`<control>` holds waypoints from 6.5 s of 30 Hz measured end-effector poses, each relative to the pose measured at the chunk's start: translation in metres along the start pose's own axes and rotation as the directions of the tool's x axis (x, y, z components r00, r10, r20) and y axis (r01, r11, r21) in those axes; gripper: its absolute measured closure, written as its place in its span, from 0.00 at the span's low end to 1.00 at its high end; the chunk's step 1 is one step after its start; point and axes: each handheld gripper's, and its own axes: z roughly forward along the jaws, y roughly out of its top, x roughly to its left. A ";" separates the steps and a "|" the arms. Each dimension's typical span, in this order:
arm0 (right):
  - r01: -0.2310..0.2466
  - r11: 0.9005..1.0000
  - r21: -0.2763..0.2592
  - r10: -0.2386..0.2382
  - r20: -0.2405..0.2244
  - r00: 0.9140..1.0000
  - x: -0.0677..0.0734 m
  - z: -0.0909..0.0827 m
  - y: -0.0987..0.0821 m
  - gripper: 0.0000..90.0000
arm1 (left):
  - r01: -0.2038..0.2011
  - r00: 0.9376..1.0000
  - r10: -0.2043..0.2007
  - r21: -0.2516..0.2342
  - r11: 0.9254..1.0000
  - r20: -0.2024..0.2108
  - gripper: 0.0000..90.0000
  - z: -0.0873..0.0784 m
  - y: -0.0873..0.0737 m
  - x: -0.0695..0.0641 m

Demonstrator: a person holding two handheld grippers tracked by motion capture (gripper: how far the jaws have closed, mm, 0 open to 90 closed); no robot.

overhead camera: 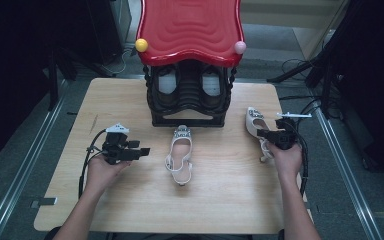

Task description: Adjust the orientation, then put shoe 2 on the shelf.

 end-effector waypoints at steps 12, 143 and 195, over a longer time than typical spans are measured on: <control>-0.055 0.998 -0.039 0.053 -0.059 0.997 -0.003 -0.019 0.001 0.98 | -0.002 1.000 0.002 0.000 1.000 0.006 0.43 0.003 0.001 -0.002; 0.228 0.966 0.125 -0.195 -0.233 0.953 0.118 0.037 -0.044 1.00 | -0.050 0.969 0.026 0.096 0.994 0.245 0.94 0.051 0.015 -0.043; 0.281 0.957 0.071 -0.255 -0.255 0.933 0.136 0.028 -0.027 0.81 | -0.071 0.985 0.061 0.053 0.996 0.164 0.52 0.018 0.018 -0.031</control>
